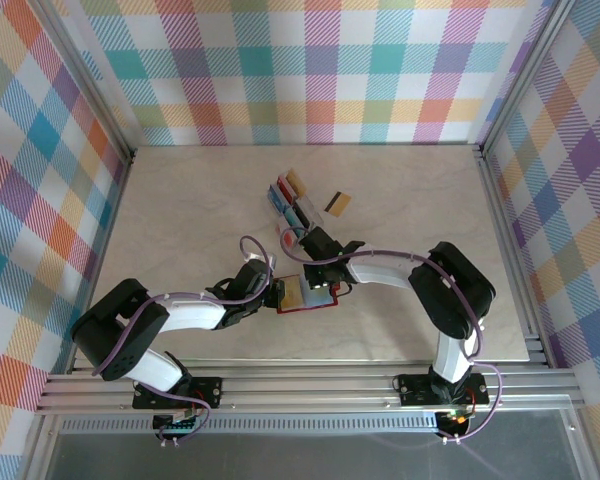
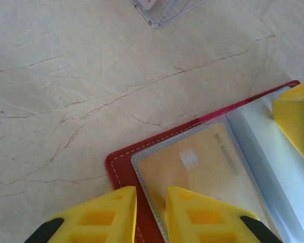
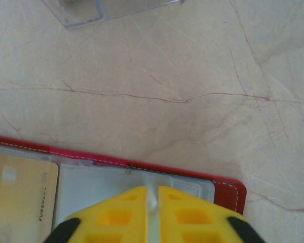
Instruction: Put the credit cards into the card holder
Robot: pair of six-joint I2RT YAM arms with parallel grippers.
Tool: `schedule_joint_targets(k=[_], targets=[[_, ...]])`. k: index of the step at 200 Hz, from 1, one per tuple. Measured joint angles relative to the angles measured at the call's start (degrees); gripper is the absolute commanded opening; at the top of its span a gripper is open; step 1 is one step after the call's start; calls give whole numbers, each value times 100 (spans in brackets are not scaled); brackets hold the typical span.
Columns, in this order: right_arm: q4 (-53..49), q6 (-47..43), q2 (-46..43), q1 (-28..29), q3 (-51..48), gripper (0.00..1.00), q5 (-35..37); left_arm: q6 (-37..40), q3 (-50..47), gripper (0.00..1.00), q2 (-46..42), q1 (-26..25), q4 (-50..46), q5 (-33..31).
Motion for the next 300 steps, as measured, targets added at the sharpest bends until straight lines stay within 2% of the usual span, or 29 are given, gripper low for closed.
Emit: schedule_joint_targets(k=[32,47,106,126,176,195,230,300], targets=[[155,-2,-2,0,-37,0,-173,0,0,22,0,0,0,-2],[199,-2,-2,0,-48,0,-234,0,0,22,0,0,0,-2],[723,-4,-7,-20,-210,0,-1388,0,0,22,0,0,0,0],[852,-2,-11,-20,-284,7,-1746,0,0,22,0,0,0,0],[1191,133,-155,107,-557,37,-2271,0,0,22,0,0,0,0],[1320,175,-256,212,-693,45,-2347,-2,13,23,0,0,-17,2],[1486,295,-450,337,-951,54,-2326,-4,33,23,0,2,-48,66],[1700,450,-671,428,-1237,59,-2142,-46,39,23,0,131,-46,330]])
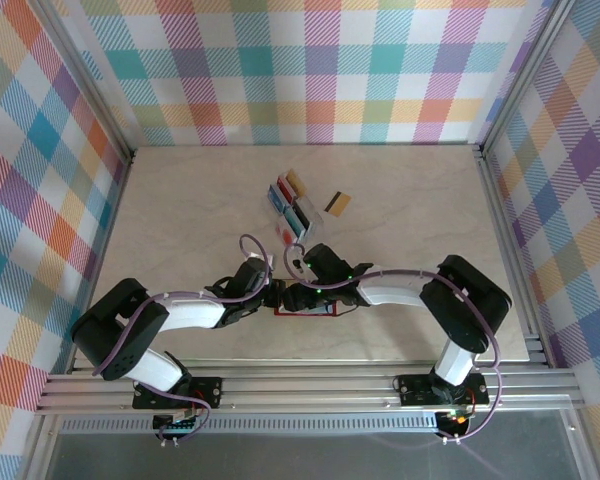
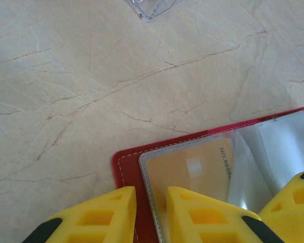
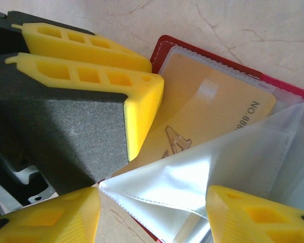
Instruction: Put the credit cards into the card holder
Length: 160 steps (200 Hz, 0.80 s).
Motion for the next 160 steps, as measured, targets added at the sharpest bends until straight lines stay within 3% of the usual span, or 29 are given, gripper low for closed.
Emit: schedule_joint_targets(k=[92,160], targets=[[-540,153,-433,52,-131,65,988,-22,0,23,7,37,4,81],[-546,267,-551,122,-315,71,1145,-26,0,23,11,37,11,83]])
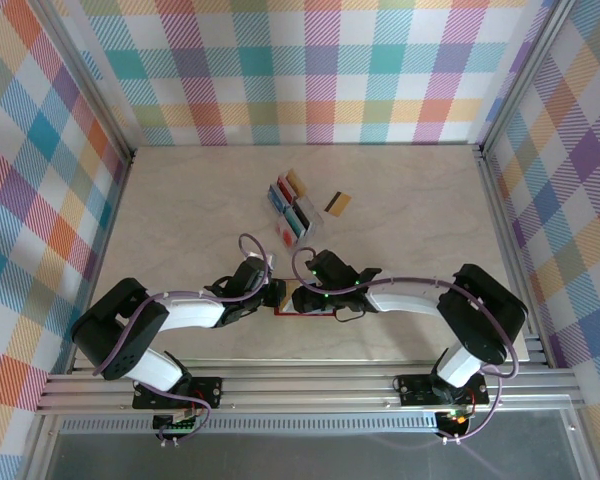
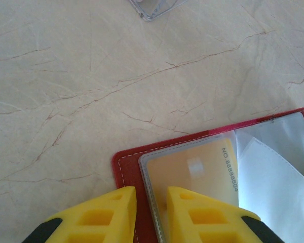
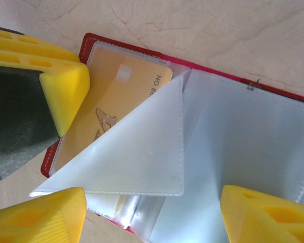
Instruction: Put the credit cards into the card holder
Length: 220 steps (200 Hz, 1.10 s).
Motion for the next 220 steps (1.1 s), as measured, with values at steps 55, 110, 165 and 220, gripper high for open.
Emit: schedule_joint_targets(k=[55,110,165,220], targets=[[133,-7,22,4,4,70,-262,-22,0,24,-31,2,-31,7],[109,-122,22,7,282,70,-321,-105,-4,26,-490,70,-542,39],[-7,-271,48,20,544,45,-323,-232,-70,28,-1217,109,-817,-2],[-55,-341,708,20,911,35,-400,-378,-273,33,-1803,286,-1163,-245]])
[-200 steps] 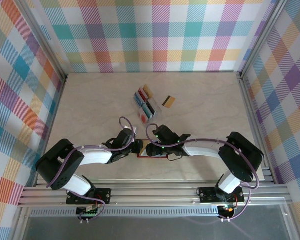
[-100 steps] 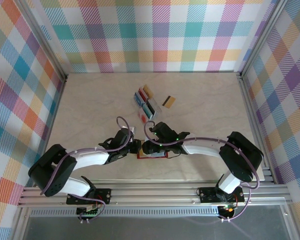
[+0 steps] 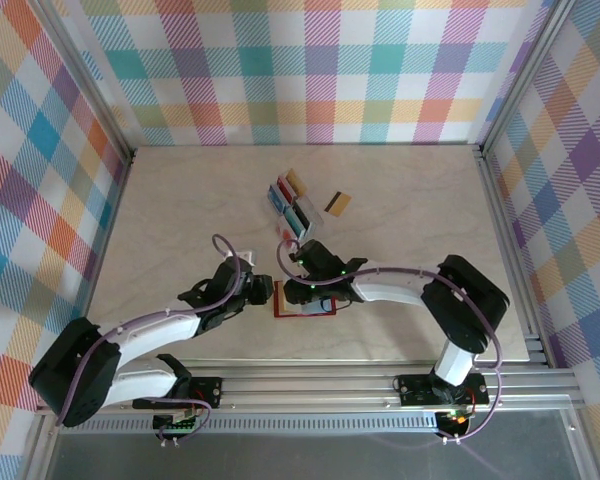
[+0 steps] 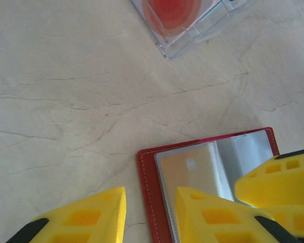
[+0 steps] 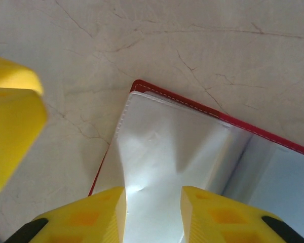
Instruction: Put the credit cards into the card holder
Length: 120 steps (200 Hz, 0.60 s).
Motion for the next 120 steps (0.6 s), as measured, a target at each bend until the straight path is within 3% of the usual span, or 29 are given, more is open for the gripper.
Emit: schedule_joint_targets(k=[57,120], targets=[[-20,-81,518,0,343,45,-118,-7,0,36,-26,15,-28,-35],[-367,-197,68,-44,334,67,7,-9,0,41,24,24,9,-9]])
